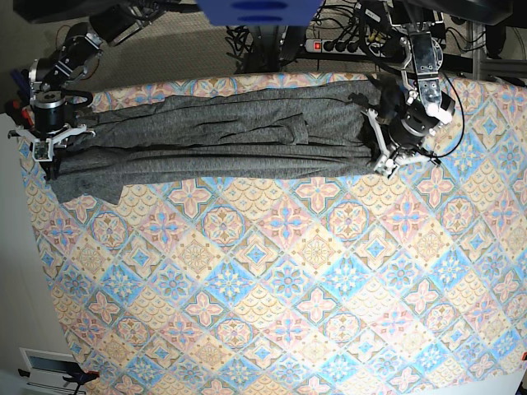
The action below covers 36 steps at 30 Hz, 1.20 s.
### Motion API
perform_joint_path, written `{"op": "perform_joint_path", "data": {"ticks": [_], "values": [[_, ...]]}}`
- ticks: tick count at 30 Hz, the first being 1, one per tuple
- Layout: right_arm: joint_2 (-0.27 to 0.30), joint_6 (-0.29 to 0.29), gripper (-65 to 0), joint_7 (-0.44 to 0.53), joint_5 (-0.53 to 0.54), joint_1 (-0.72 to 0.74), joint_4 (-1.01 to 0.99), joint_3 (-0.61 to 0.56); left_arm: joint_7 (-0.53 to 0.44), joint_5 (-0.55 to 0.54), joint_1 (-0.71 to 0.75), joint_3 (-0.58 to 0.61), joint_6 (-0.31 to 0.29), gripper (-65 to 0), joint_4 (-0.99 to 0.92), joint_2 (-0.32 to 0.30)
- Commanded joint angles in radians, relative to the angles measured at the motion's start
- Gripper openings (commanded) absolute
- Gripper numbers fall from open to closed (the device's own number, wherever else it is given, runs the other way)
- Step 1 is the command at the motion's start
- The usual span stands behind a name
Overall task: Layout the t-shirt on the table in an organized manner, then fold the t-shirt properly
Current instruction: 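Pull both strip ends apart with both grippers to tighten the strip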
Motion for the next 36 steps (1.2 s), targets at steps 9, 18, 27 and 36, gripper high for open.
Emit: {"op": "perform_joint_path", "data": {"ticks": [9, 18, 27, 36], "values": [[0.0, -0.011, -65.0, 0.023, 0.08, -0.048, 0.013, 0.021, -0.012, 0.002, 0.02, -0.002, 0.003, -61.0, 0.02, -0.008], [0.0, -0.011, -59.2, 0.019, 0.076, -0.052, -0.064, 0.025, -0.005, 0.161, 0.037, 0.005, 0.003, -51.8, 0.02, 0.017], [0.0, -0.011, -39.0, 0.023, 0.083, -0.052, -0.008, 0.03, -0.013, 0.183, 0.079, -0.002, 0.003, -34.7, 0.093, 0.034], [-0.022, -0.011, -37.6, 0.025, 0.157, -0.003, 0.071, 0.141, -0.013, 0.146, 0.076, -0.03, 0.003, -32.7, 0.212, 0.115]]}}
